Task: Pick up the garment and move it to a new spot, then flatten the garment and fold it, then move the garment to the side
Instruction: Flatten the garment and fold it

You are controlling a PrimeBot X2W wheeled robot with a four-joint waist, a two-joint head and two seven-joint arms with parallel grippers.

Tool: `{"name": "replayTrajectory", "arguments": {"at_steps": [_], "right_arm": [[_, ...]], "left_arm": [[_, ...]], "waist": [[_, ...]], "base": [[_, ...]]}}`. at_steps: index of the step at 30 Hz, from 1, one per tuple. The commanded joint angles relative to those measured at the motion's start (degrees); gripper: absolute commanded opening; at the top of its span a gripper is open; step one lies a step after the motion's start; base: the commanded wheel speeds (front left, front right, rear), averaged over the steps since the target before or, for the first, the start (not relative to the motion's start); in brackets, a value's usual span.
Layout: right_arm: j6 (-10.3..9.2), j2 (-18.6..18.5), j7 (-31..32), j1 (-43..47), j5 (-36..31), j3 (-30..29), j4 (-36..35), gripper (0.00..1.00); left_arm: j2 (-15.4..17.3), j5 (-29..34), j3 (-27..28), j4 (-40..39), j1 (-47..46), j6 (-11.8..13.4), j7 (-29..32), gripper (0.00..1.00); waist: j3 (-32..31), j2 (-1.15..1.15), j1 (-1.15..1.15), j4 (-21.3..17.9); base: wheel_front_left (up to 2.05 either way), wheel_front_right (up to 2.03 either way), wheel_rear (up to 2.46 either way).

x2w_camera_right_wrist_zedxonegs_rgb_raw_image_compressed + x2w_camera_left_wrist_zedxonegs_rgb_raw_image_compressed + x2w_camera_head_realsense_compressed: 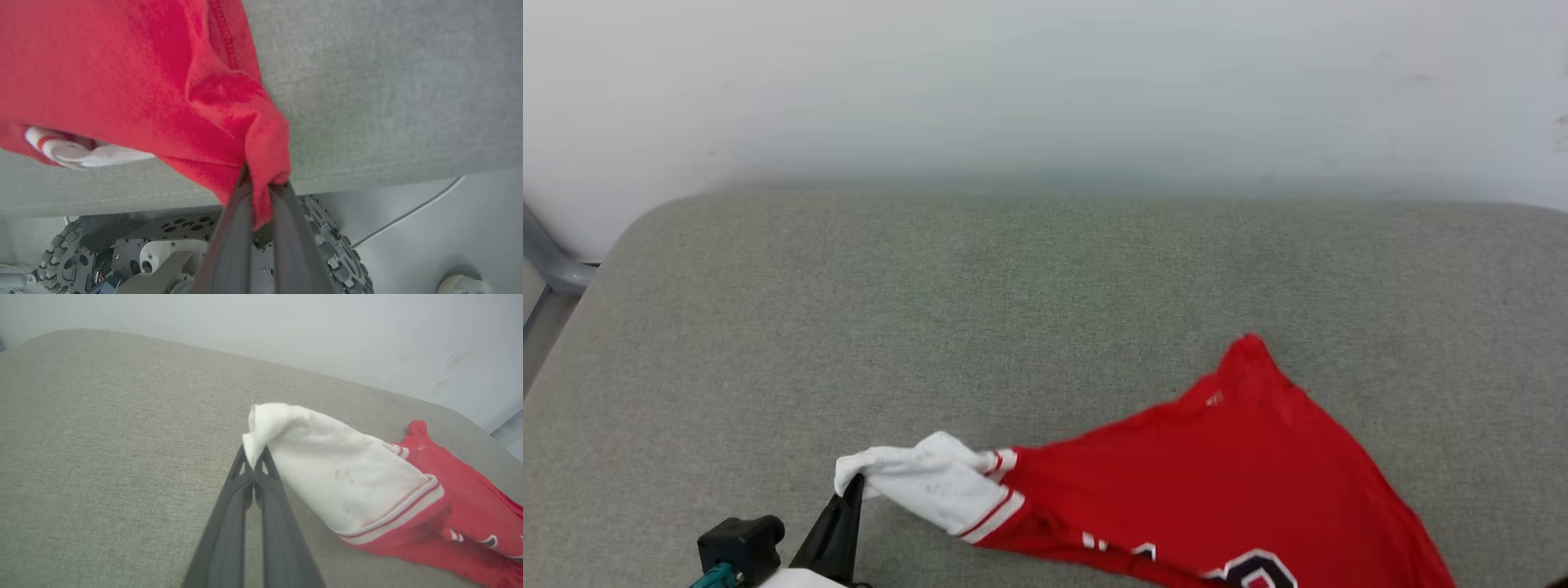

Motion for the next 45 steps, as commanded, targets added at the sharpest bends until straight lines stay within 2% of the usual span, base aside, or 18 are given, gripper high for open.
{"name": "replayTrajectory", "arguments": {"at_steps": [1, 2, 3, 4, 5, 9, 10, 13, 16, 20, 22, 25, 28, 33, 36, 41, 42, 45], "right_arm": [[-0.04, 1.3, -0.4, 2.9, 0.2, -0.3, -1.6, 0.00], [-0.04, 1.7, -0.9, 4.1, 0.6, -0.3, -2.0, 0.02], [-0.04, 2.0, -1.8, 5.0, 0.9, -0.1, -2.2, 0.34], [-0.04, 2.0, -1.8, 5.0, 0.9, -0.1, -2.2, 0.34], [-0.04, 2.2, -4.9, 5.7, 2.5, 0.1, -2.1, 1.00], [-0.04, 2.2, -15.7, 3.7, 4.9, 0.8, -0.6, 1.00], [-0.04, 2.2, -15.7, 3.7, 4.9, 0.8, -0.6, 1.00], [-0.04, 2.2, -25.9, 0.6, 5.0, 1.1, 0.3, 1.00], [-0.03, 2.3, -38.4, -5.1, 2.1, 2.8, 1.9, 1.00], [-0.03, -0.9, -41.7, -12.9, 0.5, 7.3, 5.9, 1.00], [-0.03, -2.9, -40.6, -17.3, 0.7, 10.3, 8.6, 1.00], [-0.04, -6.4, -35.2, -24.3, 2.0, 15.0, 13.1, 1.00], [-0.03, -10.0, -26.6, -30.8, 3.4, 19.8, 17.1, 1.00], [-0.03, -14.0, -12.8, -39.7, 6.1, 27.4, 21.1, 1.00], [-0.03, -15.4, -7.4, -44.0, 7.4, 31.1, 22.5, 1.00], [-0.03, -16.5, -3.9, -49.1, 8.4, 35.7, 26.2, 1.00], [-0.03, -16.4, -2.4, -50.1, 9.9, 38.5, 29.8, 1.00], [-0.01, -16.0, 1.5, -48.5, 12.0, 41.9, 34.4, 1.00]], "left_arm": [[0.4, -0.4, 0.2, 0.1, 0.5, 0.3, 0.2, 0.00], [0.5, -0.5, 0.3, 0.2, 0.6, 0.4, 0.3, 0.00], [0.6, -0.5, 0.4, 0.3, 0.7, 0.5, 0.3, 0.00], [0.6, -0.5, 0.4, 0.3, 0.7, 0.5, 0.3, 0.00], [0.6, -0.6, 0.3, 0.4, 0.5, 0.5, 0.4, 0.00], [0.6, -0.7, 0.1, 0.3, 0.2, 0.7, 0.5, 0.00], [0.6, -0.7, 0.1, 0.3, 0.2, 0.7, 0.5, 0.00], [0.8, -0.5, -0.2, 0.1, -0.1, 0.8, 0.5, 0.00], [0.8, -0.3, -0.3, -0.3, -1.3, 0.8, 0.4, 0.00], [0.8, -0.5, -0.3, -0.5, -2.9, 0.6, 0.1, 0.00], [0.6, -0.3, -0.6, -0.5, -4.1, 0.3, -0.1, 0.00], [0.3, -0.1, -1.1, -0.5, -6.2, -0.3, -0.6, 0.00], [-0.2, 0.3, -1.9, -0.6, -8.3, -1.0, -1.1, 0.00], [-0.9, 0.5, -3.2, -0.6, -11.7, -2.0, -1.8, 0.00], [-1.4, 0.6, -4.0, -0.4, -13.7, -2.7, -2.2, 0.00], [-1.9, 0.8, -4.7, 0.4, -16.3, -3.5, -3.1, 0.00], [-2.2, 0.6, -4.9, 1.3, -17.3, -3.9, -3.6, 0.00], [-2.5, 0.4, -5.0, 2.2, -18.0, -4.1, -4.1, 0.00]], "waist": [[-0.4, 0.00, 0.02, -0.3], [-0.4, 0.00, 0.02, -0.5], [-0.5, 0.00, 0.02, -0.6], [-0.5, 0.00, 0.02, -0.6], [-0.5, 0.00, 0.02, -0.9], [-0.6, 0.00, 0.02, -1.3], [-0.6, 0.00, 0.02, -1.3], [-0.5, 0.00, 0.02, -1.4], [0.5, 0.00, 0.02, -1.2], [2.7, 0.00, 0.02, -1.0], [4.2, 0.00, 0.02, -0.6], [6.4, 0.00, 0.02, 0.2], [8.4, 0.00, 0.02, 1.5], [11.4, 0.00, 0.02, 3.9], [13.5, 0.00, 0.02, 5.0], [16.8, 0.00, 0.02, 6.3], [17.9, 0.00, 0.02, 6.8], [18.2, 0.00, 0.02, 7.0]], "base": [[0.00, 0.00, 0.00], [0.00, 0.00, 0.00], [0.00, 0.00, 0.00], [0.00, 0.00, 0.00], [0.00, 0.00, 0.00], [0.00, 0.00, 0.00], [0.00, 0.00, 0.00], [0.00, 0.00, 0.00], [0.00, 0.00, 0.00], [0.00, 0.00, 0.00], [0.00, 0.00, 0.00], [0.00, 0.00, 0.00], [0.00, 0.00, 0.00], [0.00, 0.00, 0.00], [0.00, 0.00, 0.00], [0.00, 0.00, 0.00], [0.00, 0.00, 0.00], [0.00, 0.00, 0.00]]}}
